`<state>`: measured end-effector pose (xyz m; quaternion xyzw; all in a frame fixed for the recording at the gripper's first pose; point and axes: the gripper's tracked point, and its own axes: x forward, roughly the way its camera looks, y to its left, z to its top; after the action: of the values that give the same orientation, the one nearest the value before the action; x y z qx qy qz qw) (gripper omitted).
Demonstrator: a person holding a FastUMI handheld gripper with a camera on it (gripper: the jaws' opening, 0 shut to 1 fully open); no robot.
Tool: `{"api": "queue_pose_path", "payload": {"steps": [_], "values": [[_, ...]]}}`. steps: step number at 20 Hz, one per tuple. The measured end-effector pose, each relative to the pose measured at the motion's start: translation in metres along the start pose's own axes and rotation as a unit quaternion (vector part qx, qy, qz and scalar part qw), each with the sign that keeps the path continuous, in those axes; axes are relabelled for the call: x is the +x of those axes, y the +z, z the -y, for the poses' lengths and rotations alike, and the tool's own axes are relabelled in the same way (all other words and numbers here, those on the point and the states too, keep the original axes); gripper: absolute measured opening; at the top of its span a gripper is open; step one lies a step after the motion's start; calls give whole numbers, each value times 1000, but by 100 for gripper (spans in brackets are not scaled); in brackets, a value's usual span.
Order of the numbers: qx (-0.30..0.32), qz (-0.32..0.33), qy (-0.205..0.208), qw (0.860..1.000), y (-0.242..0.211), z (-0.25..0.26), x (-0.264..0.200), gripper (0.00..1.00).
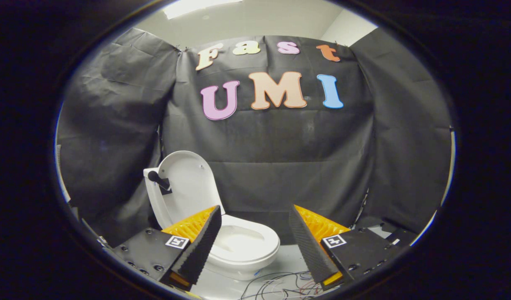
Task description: Open the toilet lid.
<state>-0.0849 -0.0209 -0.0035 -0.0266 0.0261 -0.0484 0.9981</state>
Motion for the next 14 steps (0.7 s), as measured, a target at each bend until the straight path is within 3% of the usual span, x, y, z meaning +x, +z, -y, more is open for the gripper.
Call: {"api": "queue_pose_path", "payload": {"steps": [14], "values": [[0,-1,1,1000,0,1,0,100]]}}
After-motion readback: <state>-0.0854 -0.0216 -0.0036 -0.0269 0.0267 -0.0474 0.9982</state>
